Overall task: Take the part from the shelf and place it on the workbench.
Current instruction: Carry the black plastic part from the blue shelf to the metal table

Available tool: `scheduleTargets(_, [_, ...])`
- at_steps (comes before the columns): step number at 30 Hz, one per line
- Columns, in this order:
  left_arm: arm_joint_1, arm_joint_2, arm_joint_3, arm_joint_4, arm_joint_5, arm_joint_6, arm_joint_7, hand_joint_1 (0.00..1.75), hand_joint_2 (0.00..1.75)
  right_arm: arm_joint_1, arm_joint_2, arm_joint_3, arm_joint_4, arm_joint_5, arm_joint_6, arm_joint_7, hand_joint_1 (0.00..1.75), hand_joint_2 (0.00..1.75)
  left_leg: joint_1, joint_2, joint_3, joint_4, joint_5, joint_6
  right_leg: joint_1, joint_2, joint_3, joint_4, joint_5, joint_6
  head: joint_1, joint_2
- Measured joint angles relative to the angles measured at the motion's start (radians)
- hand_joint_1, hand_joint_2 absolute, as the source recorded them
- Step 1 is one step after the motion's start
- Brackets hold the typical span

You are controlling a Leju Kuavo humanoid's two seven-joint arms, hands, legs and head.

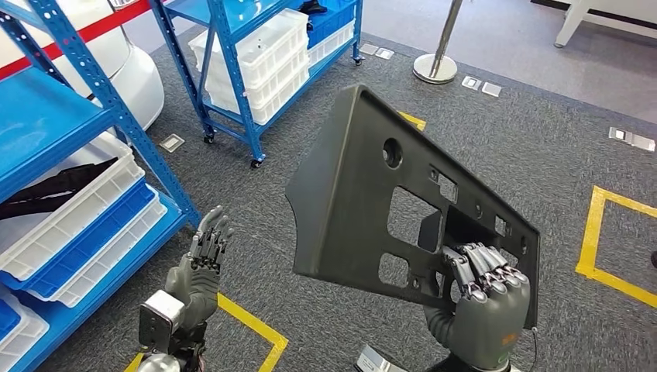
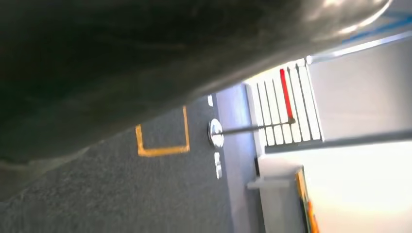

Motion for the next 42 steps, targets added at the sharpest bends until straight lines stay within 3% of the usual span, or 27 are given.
scheduleTargets(1, [0.001, -0.001, -0.006, 0.0, -0.003, 0.002, 0.001, 0.0, 0.0, 0.013, 0.0, -0.004, -0.012, 0.0, 0.0, -0.003, 1.75, 1.75, 0.003, 0.002, 0.003, 0.002, -0.006, -0.005, -0.003, 0.012, 0.001, -0.001, 0.001, -0.007, 0.0, 0.0])
scheduleTargets(3, [0.002, -0.003, -0.018, 0.0, -0.007, 0.009, 0.002, 0.0, 0.0, 0.035, 0.004, -0.012, -0.034, -0.005, 0.0, -0.012, 1.75, 1.75, 0.008, -0.029, -0.008, 0.049, -0.043, -0.013, -0.01, 0.039, 0.005, -0.003, 0.003, -0.022, -0.003, 0.0])
scheduleTargets(5, [0.004, -0.002, -0.028, 0.002, -0.009, 0.022, 0.003, 0.0, 0.0, 0.053, 0.012, -0.026, -0.05, -0.021, 0.0, -0.03, 1.75, 1.75, 0.009, -0.079, -0.062, 0.173, -0.11, -0.013, -0.011, 0.063, 0.008, -0.004, 0.002, -0.032, -0.009, 0.0])
scheduleTargets(6, [0.005, -0.002, -0.032, 0.003, -0.01, 0.029, 0.004, 0.0, 0.0, 0.061, 0.016, -0.035, -0.053, -0.034, 0.0, -0.044, 1.75, 1.75, 0.008, -0.091, -0.096, 0.24, -0.138, -0.011, -0.008, 0.075, 0.009, -0.004, 0.001, -0.036, -0.01, 0.0])
scheduleTargets(7, [0.005, -0.002, -0.035, 0.005, -0.01, 0.037, 0.005, 0.0, 0.0, 0.068, 0.021, -0.043, -0.054, -0.049, 0.0, -0.06, 1.75, 1.75, 0.008, -0.096, -0.12, 0.283, -0.148, -0.01, -0.006, 0.089, 0.01, -0.003, 0.001, -0.036, -0.01, 0.0])
scheduleTargets(8, [0.005, -0.001, -0.039, 0.007, -0.009, 0.045, 0.006, 0.0, 0.0, 0.072, 0.026, -0.051, -0.054, -0.064, 0.0, -0.079, 1.75, 1.75, 0.008, -0.098, -0.129, 0.291, -0.138, -0.007, -0.004, 0.103, 0.012, -0.003, 0.001, -0.037, -0.01, 0.0])
scheduleTargets(10, [0.004, -0.001, -0.042, 0.008, -0.006, 0.059, 0.008, 0.0, 0.0, 0.073, 0.04, -0.064, -0.05, -0.086, 0.0, -0.115, 1.75, 1.75, 0.008, -0.108, -0.091, 0.197, -0.069, -0.001, -0.003, 0.132, 0.017, -0.002, 0.0, -0.036, -0.01, 0.0])
scheduleTargets(12, [0.003, 0.001, -0.042, 0.008, 0.001, 0.065, 0.009, 0.0, 0.0, 0.066, 0.054, -0.07, -0.043, -0.094, 0.0, -0.134, 1.75, 1.75, 0.01, -0.148, -0.032, 0.067, -0.008, 0.007, -0.002, 0.156, 0.018, 0.0, 0.0, -0.035, -0.009, 0.0])
scheduleTargets(14, [0.003, 0.002, -0.04, 0.008, 0.007, 0.065, 0.009, 0.0, 0.0, 0.06, 0.064, -0.073, -0.036, -0.092, 0.0, -0.136, 1.75, 1.75, 0.006, -0.171, -0.012, 0.015, 0.005, 0.012, -0.004, 0.173, 0.011, 0.0, 0.002, -0.027, -0.009, 0.0])
scheduleTargets(16, [0.002, 0.003, -0.037, 0.008, 0.01, 0.065, 0.01, 0.0, 0.0, 0.049, 0.069, -0.075, -0.026, -0.085, 0.0, -0.126, 1.75, 1.75, 0.003, -0.153, -0.013, 0.007, 0.011, 0.02, -0.007, 0.186, 0.001, -0.001, 0.005, -0.014, -0.009, 0.0])
scheduleTargets(17, [0.0, 0.002, -0.033, 0.007, 0.012, 0.065, 0.01, 0.0, 0.0, 0.038, 0.071, -0.075, -0.018, -0.081, 0.0, -0.116, 1.75, 1.75, 0.004, -0.143, -0.011, 0.003, 0.015, 0.026, -0.006, 0.178, -0.006, 0.006, 0.002, -0.01, -0.008, 0.0])
scheduleTargets(19, [-0.004, 0.002, -0.02, 0.004, 0.016, 0.063, 0.01, 0.0, 0.0, 0.003, 0.071, -0.072, 0.006, -0.076, 0.0, -0.087, 1.75, 1.75, 0.008, -0.119, -0.008, -0.005, 0.02, 0.035, -0.002, 0.131, -0.042, 0.068, -0.026, -0.009, -0.002, 0.0])
scheduleTargets(21, [-0.008, 0.003, 0.001, 0.003, 0.022, 0.056, 0.011, 0.0, 0.0, -0.037, 0.069, -0.066, 0.038, -0.073, 0.0, -0.057, 1.75, 1.75, 0.007, -0.092, -0.01, -0.005, 0.02, 0.038, -0.003, 0.084, -0.111, 0.202, -0.078, -0.01, 0.003, 0.0])
scheduleTargets(23, [-0.012, 0.003, 0.022, 0.003, 0.026, 0.047, 0.013, 0.0, 0.0, -0.065, 0.065, -0.059, 0.067, -0.071, 0.0, -0.035, 1.75, 1.75, 0.006, -0.065, -0.012, -0.005, 0.02, 0.038, -0.009, 0.071, -0.157, 0.291, -0.102, -0.001, 0.003, 0.0])
scheduleTargets(24, [-0.014, 0.003, 0.03, 0.003, 0.027, 0.044, 0.013, 0.0, 0.0, -0.074, 0.063, -0.056, 0.077, -0.071, 0.0, -0.028, 1.75, 1.75, 0.006, -0.054, -0.012, -0.005, 0.019, 0.037, -0.012, 0.066, -0.147, 0.274, -0.091, 0.008, 0.004, 0.0])
scheduleTargets(26, [-0.017, 0.003, 0.04, 0.003, 0.027, 0.04, 0.014, 0.0, 0.0, -0.09, 0.06, -0.049, 0.091, -0.07, 0.0, -0.019, 1.75, 1.75, 0.006, -0.036, -0.009, -0.005, 0.017, 0.033, -0.017, 0.041, -0.072, 0.136, -0.043, 0.026, 0.004, 0.0])
scheduleTargets(27, [-0.018, 0.003, 0.044, 0.003, 0.027, 0.039, 0.015, 0.0, 0.0, -0.096, 0.058, -0.045, 0.095, -0.068, 0.0, -0.016, 1.75, 1.75, 0.003, -0.029, -0.008, -0.005, 0.015, 0.029, -0.015, 0.021, -0.032, 0.066, -0.022, 0.028, 0.004, 0.0])
scheduleTargets(29, [-0.018, 0.004, 0.054, 0.003, 0.027, 0.039, 0.015, 0.0, 0.0, -0.106, 0.057, -0.038, 0.104, -0.065, 0.0, -0.012, 1.75, 1.75, -0.003, -0.015, -0.004, -0.004, 0.01, 0.018, -0.008, 0.0, 0.008, -0.005, -0.002, 0.015, 0.002, 0.0])
scheduleTargets(31, [-0.017, 0.005, 0.061, 0.003, 0.027, 0.038, 0.015, 0.0, 0.0, -0.109, 0.055, -0.034, 0.112, -0.064, 0.0, -0.01, 1.75, 1.75, -0.003, -0.001, 0.002, -0.007, 0.007, 0.007, -0.004, 0.018, 0.006, -0.005, 0.001, -0.003, -0.001, 0.0])
scheduleTargets(33, [-0.017, 0.006, 0.066, 0.003, 0.027, 0.037, 0.015, 0.0, 0.0, -0.112, 0.053, -0.031, 0.119, -0.062, 0.0, -0.009, 1.75, 1.75, 0.003, -0.019, -0.001, 0.012, -0.011, -0.004, -0.009, 0.04, 0.008, -0.009, 0.005, -0.016, -0.003, 0.0])
scheduleTargets(34, [-0.017, 0.006, 0.069, 0.003, 0.027, 0.036, 0.015, 0.0, 0.0, -0.115, 0.053, -0.029, 0.122, -0.062, 0.0, -0.009, 1.75, 1.75, 0.005, -0.041, -0.014, 0.047, -0.034, -0.007, -0.013, 0.05, 0.011, -0.011, 0.006, -0.023, -0.004, 0.0])
scheduleTargets(36, [-0.015, 0.008, 0.076, 0.005, 0.027, 0.036, 0.015, 0.0, 0.0, -0.12, 0.053, -0.024, 0.129, -0.061, 0.0, -0.008, 1.75, 1.75, 0.007, -0.084, -0.072, 0.173, -0.099, -0.01, -0.014, 0.069, 0.014, -0.011, 0.006, -0.033, -0.008, 0.0])
scheduleTargets(38, [-0.013, 0.01, 0.083, 0.009, 0.027, 0.036, 0.015, 0.0, 0.0, -0.122, 0.053, -0.021, 0.137, -0.061, 0.0, -0.008, 1.75, 1.75, 0.007, -0.097, -0.132, 0.28, -0.133, -0.01, -0.01, 0.093, 0.015, -0.011, 0.005, -0.036, -0.009, 0.0])
scheduleTargets(39, [-0.013, 0.011, 0.085, 0.011, 0.027, 0.036, 0.015, 0.0, 0.0, -0.123, 0.053, -0.021, 0.14, -0.061, 0.0, -0.008, 1.75, 1.75, 0.008, -0.098, -0.139, 0.283, -0.12, -0.009, -0.009, 0.106, 0.016, -0.01, 0.005, -0.037, -0.009, 0.0])
scheduleTargets(40, [-0.013, 0.012, 0.086, 0.012, 0.027, 0.036, 0.015, 0.0, 0.0, -0.124, 0.052, -0.021, 0.144, -0.061, 0.0, -0.008, 1.75, 1.75, 0.008, -0.1, -0.128, 0.247, -0.088, -0.007, -0.009, 0.12, 0.018, -0.01, 0.005, -0.036, -0.009, 0.0])
scheduleTargets(42, [-0.016, 0.012, 0.091, 0.013, 0.027, 0.035, 0.015, 0.0, 0.0, -0.132, 0.052, -0.018, 0.152, -0.063, 0.0, -0.004, 1.75, 1.75, 0.014, -0.129, -0.07, 0.111, -0.01, -0.006, -0.008, 0.147, 0.02, -0.008, 0.004, -0.035, -0.009, 0.0])
